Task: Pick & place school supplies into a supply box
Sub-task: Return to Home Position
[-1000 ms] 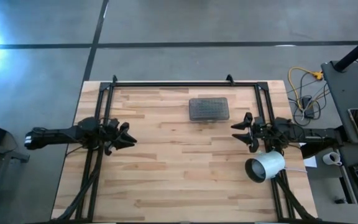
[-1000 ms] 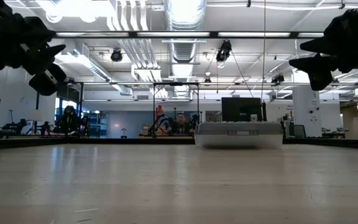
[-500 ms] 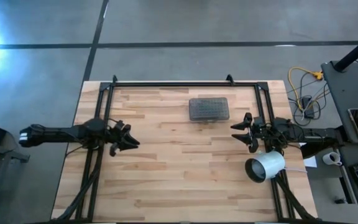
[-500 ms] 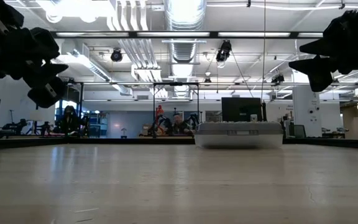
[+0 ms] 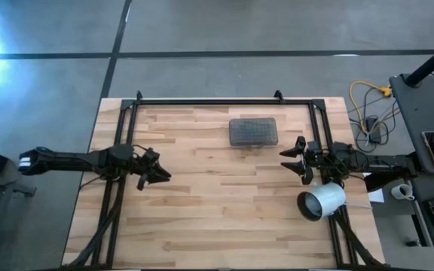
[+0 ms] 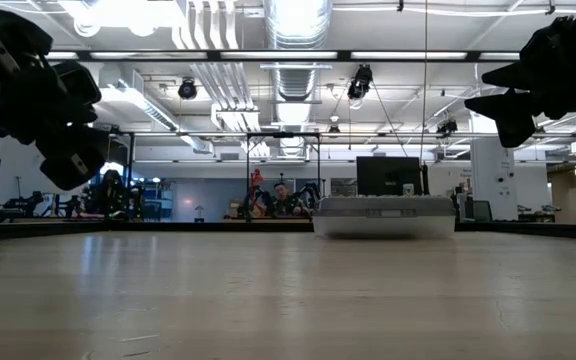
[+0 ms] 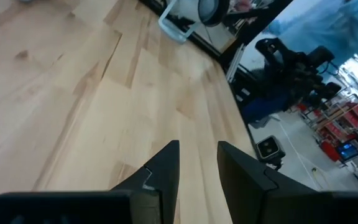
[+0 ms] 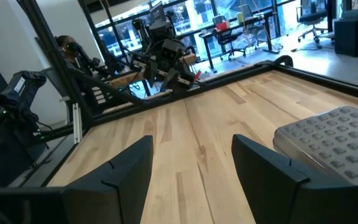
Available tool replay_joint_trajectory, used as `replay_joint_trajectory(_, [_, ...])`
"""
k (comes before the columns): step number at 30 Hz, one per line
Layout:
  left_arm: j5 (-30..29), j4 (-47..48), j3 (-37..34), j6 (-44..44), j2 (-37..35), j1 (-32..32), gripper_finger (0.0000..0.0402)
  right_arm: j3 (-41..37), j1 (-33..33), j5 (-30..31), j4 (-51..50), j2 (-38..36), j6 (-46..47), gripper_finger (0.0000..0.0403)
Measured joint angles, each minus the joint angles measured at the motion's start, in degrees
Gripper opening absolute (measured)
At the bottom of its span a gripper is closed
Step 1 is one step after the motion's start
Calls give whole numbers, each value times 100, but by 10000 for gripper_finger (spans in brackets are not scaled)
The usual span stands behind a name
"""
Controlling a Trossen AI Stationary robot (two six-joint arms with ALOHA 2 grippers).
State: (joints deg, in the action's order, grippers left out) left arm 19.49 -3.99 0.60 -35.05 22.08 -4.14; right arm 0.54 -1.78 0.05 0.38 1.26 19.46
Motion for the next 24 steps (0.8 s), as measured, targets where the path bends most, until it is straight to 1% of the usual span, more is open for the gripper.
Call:
replay_joint_trajectory(14, [0, -2, 0, 0, 383, 0, 93, 0, 0, 0, 0, 2, 0, 210])
replay_joint_trajectory(24, [0, -2, 0, 0, 417, -1, 93, 0, 0, 0, -2, 2, 0, 210])
